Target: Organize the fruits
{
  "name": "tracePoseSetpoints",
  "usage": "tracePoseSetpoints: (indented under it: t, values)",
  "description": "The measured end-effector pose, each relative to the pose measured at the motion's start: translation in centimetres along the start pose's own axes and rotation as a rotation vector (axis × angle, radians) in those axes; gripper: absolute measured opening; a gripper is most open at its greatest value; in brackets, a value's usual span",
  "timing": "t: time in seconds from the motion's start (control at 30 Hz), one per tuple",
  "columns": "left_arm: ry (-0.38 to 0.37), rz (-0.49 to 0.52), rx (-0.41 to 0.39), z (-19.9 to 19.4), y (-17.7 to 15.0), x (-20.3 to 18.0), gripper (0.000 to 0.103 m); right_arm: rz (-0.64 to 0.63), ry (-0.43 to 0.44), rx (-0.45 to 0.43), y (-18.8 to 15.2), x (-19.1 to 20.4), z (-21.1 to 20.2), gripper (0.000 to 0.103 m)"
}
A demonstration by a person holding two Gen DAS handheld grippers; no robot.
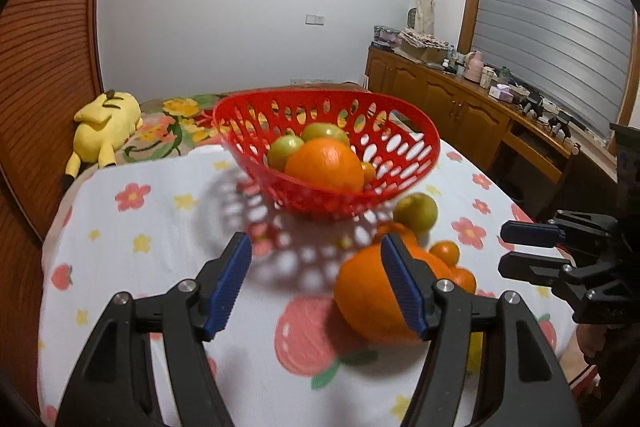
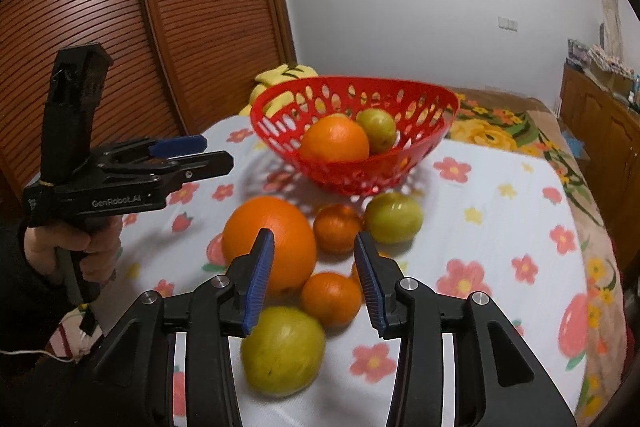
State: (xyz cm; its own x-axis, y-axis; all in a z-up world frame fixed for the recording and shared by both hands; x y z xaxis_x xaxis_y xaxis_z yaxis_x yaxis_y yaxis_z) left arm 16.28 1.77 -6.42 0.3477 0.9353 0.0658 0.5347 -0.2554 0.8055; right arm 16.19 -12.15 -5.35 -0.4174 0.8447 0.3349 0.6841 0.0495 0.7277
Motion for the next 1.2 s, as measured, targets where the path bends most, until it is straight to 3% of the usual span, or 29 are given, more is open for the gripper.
tracePoseSetpoints:
  t: [0.73,1.2]
  values:
    - [0.023,-0.057,-0.004,-2.4,-4.1,-0.3,0.069,0.065,-0.033,0.059,-5.8,0.2,0.0,0.053]
    - [0.020,-0.043,0.001,-1.2,-5.6,-1.9,0.069,0.058,-0.062,0.058,-6.8,0.5,1.2,0.059]
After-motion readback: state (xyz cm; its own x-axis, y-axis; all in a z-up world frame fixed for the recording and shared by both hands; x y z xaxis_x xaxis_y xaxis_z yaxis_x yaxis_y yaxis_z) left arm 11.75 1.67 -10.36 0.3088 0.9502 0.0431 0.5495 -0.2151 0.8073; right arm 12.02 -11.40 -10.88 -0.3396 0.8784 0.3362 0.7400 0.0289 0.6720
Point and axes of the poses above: each gripper's, at about its wrist camera, not at the fingertips, and z roughly the way its jaws point, x to its left, y to its top, the point moved 5 cm from there along z, roughly the way its jaws point, and after that the axes turned 14 degrees about z, right-handed, at the moved point
